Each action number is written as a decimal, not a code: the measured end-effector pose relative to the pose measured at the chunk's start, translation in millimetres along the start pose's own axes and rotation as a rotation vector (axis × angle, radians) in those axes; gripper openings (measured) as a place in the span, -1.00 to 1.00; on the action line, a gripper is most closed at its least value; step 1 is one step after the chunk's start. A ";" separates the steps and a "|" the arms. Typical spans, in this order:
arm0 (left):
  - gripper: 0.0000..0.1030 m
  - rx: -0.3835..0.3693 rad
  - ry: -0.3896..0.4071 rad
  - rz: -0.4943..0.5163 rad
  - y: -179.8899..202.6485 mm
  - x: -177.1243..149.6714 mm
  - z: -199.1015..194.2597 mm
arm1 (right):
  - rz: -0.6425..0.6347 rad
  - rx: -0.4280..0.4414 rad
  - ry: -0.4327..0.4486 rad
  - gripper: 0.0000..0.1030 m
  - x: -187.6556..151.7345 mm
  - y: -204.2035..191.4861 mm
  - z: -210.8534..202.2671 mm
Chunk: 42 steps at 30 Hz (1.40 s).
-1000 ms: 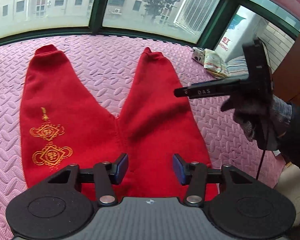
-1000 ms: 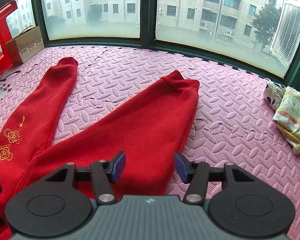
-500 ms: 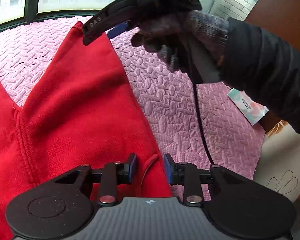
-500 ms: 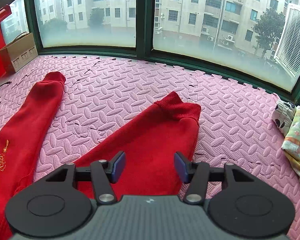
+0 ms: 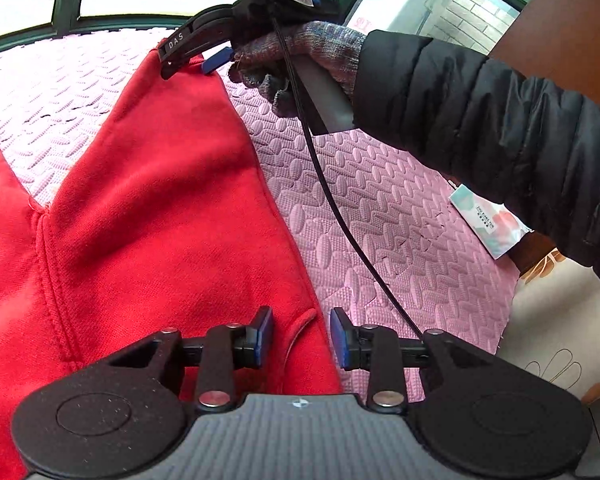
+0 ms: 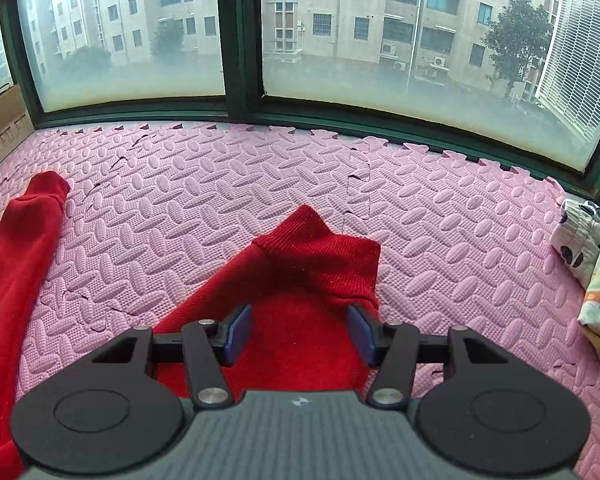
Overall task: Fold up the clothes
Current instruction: 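Grasp one leg cuff with the right gripper while the left gripper holds the waistband, then lift the held leg with the right gripper and lay it over the other leg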
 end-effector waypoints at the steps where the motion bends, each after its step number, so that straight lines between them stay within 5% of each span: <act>1: -0.20 0.018 0.006 0.019 3.3 -1.3 -3.4 | -0.001 -0.005 0.005 0.04 0.6 1.7 -3.6; 10: 0.20 0.121 0.013 0.228 39.1 -21.6 -13.8 | 0.103 -0.012 -0.022 0.05 -10.7 32.1 -23.8; 18: 0.18 0.211 -0.020 0.361 58.8 -38.2 5.3 | 0.189 0.030 -0.061 0.02 -22.9 42.8 -19.6; 21: 0.06 0.244 -0.026 0.386 60.6 -40.9 9.9 | 0.205 0.042 -0.064 -0.04 -23.7 43.2 -15.8; 25: -0.55 0.285 -0.018 0.413 57.9 -40.4 9.6 | 0.228 0.057 -0.068 -0.08 -24.1 43.6 -9.9; 26: -0.75 0.277 -0.012 0.394 54.8 -37.8 6.4 | 0.235 0.059 -0.068 -0.10 -23.6 43.4 -7.8; 34: -0.81 0.148 0.093 0.166 26.5 -13.1 -41.4 | 0.288 0.069 -0.076 -0.20 -17.6 40.9 7.3; 36: -0.81 0.124 0.119 0.110 19.6 -10.3 -52.5 | 0.300 0.070 -0.075 -0.55 -15.3 40.6 8.4; 42: -0.82 0.080 0.200 0.008 6.4 -10.8 -83.3 | 0.398 0.076 -0.067 -0.81 -7.7 42.9 1.3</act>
Point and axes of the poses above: each gripper's, at about its wrist camera, not at the fingertips, and z roughly the way its jaws point, y to its right, x to its top, the point moved 1 cm from there along z, roughly the way its jaws point, and after that the axes turned 5 degrees about -x, right-handed, at the moved point
